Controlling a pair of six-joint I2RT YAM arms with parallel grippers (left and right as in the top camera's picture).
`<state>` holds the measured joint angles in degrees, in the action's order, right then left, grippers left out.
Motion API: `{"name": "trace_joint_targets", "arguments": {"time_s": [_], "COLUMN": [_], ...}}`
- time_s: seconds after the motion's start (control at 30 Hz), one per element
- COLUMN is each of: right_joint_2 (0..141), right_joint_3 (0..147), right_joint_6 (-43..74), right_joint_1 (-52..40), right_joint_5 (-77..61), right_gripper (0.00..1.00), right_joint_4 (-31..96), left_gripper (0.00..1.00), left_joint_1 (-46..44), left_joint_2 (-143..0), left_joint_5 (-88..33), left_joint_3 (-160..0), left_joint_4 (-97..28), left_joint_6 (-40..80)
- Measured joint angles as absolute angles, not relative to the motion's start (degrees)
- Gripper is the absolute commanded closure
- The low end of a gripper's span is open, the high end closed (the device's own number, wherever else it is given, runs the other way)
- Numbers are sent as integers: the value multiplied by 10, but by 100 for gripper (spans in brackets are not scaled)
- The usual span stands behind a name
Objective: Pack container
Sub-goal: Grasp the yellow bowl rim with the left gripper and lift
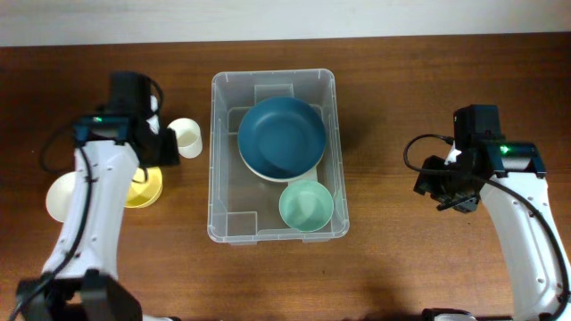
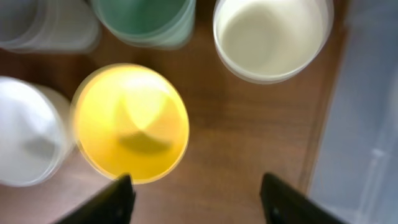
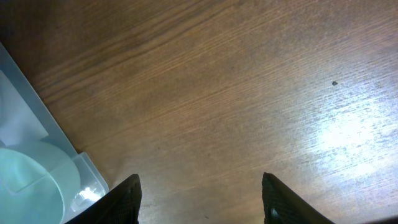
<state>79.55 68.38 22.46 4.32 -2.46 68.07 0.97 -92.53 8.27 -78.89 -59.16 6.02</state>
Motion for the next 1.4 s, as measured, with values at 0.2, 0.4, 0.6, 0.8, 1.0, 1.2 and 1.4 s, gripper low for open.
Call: {"name": "trace_joint_targets", "arguments": {"time_s": [0.2,0.4,0.6,0.8,1.0,1.2,1.4], "right_joint_2": [795,795,795,795,795,795,795], "right_joint_3": [684,684,684,684,684,684,684], "right_joint_6": [224,224,224,223,223,223,223], "right_joint_1": [43,43,43,43,43,43,43], "right_joint_5": [-25,-25,-25,-25,-25,-25,-25], "right_gripper": [42,42,42,42,42,42,42], "right_joint_4": [683,685,685,686,687,687,685], "left_gripper": [28,28,36,96,100,100,100], "left_joint_1": [13,44,67,68,68,58,-25], "left_joint_2": [-972,-1028,-1062,-1079,-1079,-1049,-898], "left_joint_5": [77,75,76,74,79,66,45], "left_joint_3": [-685,-677,-677,-677,-677,-681,-733], "left_joint_4": [-485,-461,-447,-446,-458,-521,-592], "left_joint_6": [53,48,43,39,36,41,41]}}
